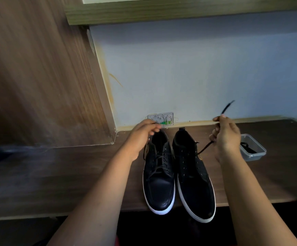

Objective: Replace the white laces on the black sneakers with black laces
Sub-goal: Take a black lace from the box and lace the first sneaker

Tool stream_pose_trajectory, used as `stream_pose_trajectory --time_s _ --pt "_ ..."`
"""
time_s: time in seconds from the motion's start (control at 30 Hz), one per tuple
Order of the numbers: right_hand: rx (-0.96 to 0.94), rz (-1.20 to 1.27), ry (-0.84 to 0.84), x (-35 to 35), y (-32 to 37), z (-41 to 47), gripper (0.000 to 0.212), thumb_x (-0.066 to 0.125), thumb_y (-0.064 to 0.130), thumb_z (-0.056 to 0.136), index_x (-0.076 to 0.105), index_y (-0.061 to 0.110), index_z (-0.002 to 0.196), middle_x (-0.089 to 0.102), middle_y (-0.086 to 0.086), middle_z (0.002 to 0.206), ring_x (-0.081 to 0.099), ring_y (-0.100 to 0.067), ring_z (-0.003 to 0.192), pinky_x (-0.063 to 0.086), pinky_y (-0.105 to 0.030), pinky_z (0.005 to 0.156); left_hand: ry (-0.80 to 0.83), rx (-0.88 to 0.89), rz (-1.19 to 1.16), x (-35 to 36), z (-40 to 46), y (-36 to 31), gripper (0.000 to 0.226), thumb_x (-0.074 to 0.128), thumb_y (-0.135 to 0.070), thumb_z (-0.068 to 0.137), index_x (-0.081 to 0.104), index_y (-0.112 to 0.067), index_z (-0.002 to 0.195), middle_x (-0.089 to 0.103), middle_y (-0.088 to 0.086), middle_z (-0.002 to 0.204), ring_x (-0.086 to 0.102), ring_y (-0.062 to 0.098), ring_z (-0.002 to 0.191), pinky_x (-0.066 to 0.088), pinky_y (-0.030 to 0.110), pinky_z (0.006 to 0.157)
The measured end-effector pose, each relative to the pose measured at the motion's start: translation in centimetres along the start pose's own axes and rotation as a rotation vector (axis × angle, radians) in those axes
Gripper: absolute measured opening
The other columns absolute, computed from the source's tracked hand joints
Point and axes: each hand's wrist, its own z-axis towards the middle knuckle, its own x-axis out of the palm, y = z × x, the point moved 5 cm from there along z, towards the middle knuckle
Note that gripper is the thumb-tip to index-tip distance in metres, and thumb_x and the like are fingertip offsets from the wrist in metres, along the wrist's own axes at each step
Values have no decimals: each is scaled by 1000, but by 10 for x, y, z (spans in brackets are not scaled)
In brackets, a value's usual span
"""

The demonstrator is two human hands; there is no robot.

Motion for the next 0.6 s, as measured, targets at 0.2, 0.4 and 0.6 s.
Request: stream_pose_trajectory --time_s 0.2,0.4,0.6 --pt "-79 -359 346 39 -36 -18 17 62 20 93 72 17 80 68 -13 73 57 -15 63 46 -31 64 460 102 474 38 -11 -2 13 61 -37 92 74 -37 89 70 -18 98 61 2 101 45 29 98" --pt "-179 -734 401 51 -63 -40 16 69 36 86 66 25 74 64 12 68 57 -3 64 44 -20 61 -192 -119 812 -8 15 63 16 68 -32 86 65 -17 81 70 0 85 66 21 86 54 35 79" --pt "-200 -824 376 58 -80 -46 17 65 27 87 55 22 75 70 0 80 66 -16 76 54 -37 70 -216 -190 795 0 13 71 31 70 -28 79 55 -15 56 53 1 53 50 15 49 37 24 49"
